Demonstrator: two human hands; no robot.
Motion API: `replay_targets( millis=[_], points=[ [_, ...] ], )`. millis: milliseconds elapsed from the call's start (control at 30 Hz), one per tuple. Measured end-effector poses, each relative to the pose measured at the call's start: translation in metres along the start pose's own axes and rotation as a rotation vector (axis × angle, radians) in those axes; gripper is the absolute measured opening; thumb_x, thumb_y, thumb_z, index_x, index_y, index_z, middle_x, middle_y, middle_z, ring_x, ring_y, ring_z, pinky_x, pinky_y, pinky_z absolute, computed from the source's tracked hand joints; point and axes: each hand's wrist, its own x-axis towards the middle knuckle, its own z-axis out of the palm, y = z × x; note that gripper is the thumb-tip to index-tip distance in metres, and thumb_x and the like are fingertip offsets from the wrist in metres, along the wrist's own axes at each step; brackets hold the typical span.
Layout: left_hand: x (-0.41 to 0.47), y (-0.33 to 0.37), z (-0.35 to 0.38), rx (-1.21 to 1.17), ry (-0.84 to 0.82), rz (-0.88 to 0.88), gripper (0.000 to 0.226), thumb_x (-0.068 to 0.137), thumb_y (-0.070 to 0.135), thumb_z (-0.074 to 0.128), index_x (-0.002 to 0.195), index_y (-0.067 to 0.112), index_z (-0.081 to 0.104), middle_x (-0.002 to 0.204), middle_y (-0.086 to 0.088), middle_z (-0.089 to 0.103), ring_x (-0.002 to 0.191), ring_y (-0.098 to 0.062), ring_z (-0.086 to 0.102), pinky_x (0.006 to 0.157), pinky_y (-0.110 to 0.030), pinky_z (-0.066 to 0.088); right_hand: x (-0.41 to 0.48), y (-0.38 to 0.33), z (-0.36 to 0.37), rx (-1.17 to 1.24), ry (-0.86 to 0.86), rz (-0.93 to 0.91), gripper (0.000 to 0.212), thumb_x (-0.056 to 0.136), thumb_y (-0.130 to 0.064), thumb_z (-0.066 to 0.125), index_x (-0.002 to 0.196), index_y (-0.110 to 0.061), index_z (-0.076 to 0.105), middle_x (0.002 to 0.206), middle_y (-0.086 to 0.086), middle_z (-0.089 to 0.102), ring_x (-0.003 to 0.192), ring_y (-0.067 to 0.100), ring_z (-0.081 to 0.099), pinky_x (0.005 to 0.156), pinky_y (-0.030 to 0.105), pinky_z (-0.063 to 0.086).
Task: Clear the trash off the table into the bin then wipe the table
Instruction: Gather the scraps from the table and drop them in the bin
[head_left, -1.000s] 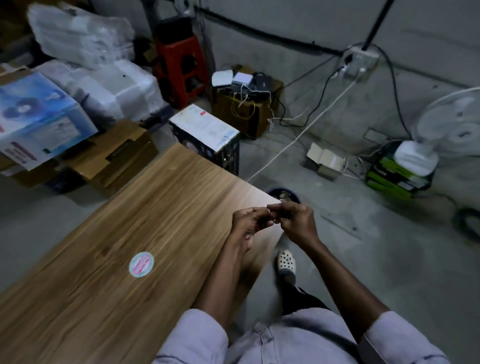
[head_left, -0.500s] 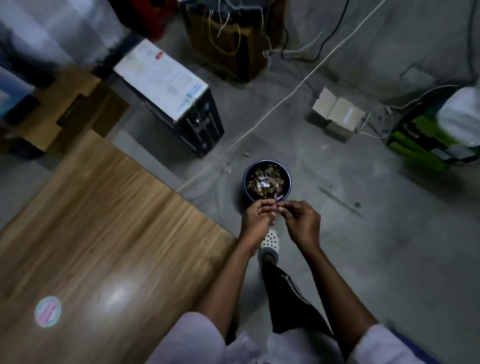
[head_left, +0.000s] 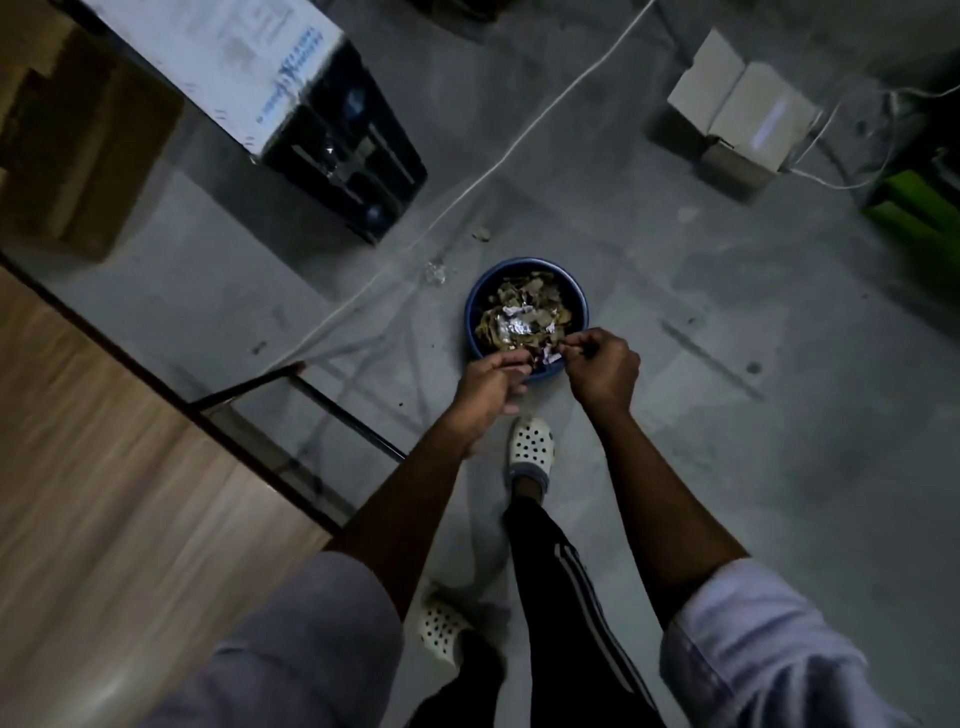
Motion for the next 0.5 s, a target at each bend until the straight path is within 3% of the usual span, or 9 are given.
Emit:
replay_targets(
  millis=[133, 333, 433, 500],
  points=[
    [0.002, -0.007, -0.009, -0.026, 0.038, -0.035, 0.023, 0.099, 0.013, 0.059, 0.118, 0.025, 0.065, 0.121, -0.004, 0.070, 0.102, -0.019, 0.064, 0.093, -0.042, 0.054, 0.008, 0.003, 0.005, -0.083, -0.079, -0.027, 0.019, 0.089, -0.014, 0.069, 0.105, -0.017, 0.079, 0.103, 0.007, 0.078, 0.095, 0.027, 0.072, 0.088, 0.031, 0.053],
    [-0.045, -0.002, -0.031, -0.132, 0.063, -0.009, 0.030, 0.096, 0.013, 0.063, 0.125, 0.019, 0.067, 0.117, -0.004, 0.072, 0.102, -0.021, 0.067, 0.082, -0.036, 0.055, -0.035, -0.015, -0.019, -0.095, -0.133, -0.038, 0.017, 0.089, -0.016, 0.069, 0.102, -0.020, 0.079, 0.102, 0.004, 0.078, 0.096, 0.024, 0.072, 0.085, 0.025, 0.050],
    [-0.084, -0.001, -0.042, -0.217, 0.080, 0.061, 0.027, 0.095, 0.012, 0.065, 0.121, 0.018, 0.069, 0.106, -0.001, 0.074, 0.099, -0.023, 0.069, 0.083, -0.037, 0.056, -0.074, -0.037, -0.034, -0.074, -0.141, -0.155, 0.013, 0.088, -0.017, 0.073, 0.098, -0.021, 0.079, 0.096, 0.002, 0.079, 0.091, 0.021, 0.073, 0.078, 0.023, 0.048],
    [-0.116, -0.003, -0.053, -0.296, 0.103, 0.124, 0.024, 0.095, 0.012, 0.064, 0.118, 0.016, 0.070, 0.100, -0.001, 0.075, 0.093, -0.021, 0.069, 0.080, -0.036, 0.056, -0.105, -0.062, -0.043, -0.035, -0.162, -0.229, 0.013, 0.087, -0.013, 0.075, 0.098, -0.020, 0.079, 0.095, 0.002, 0.079, 0.089, 0.015, 0.072, 0.074, 0.015, 0.043]
  ],
)
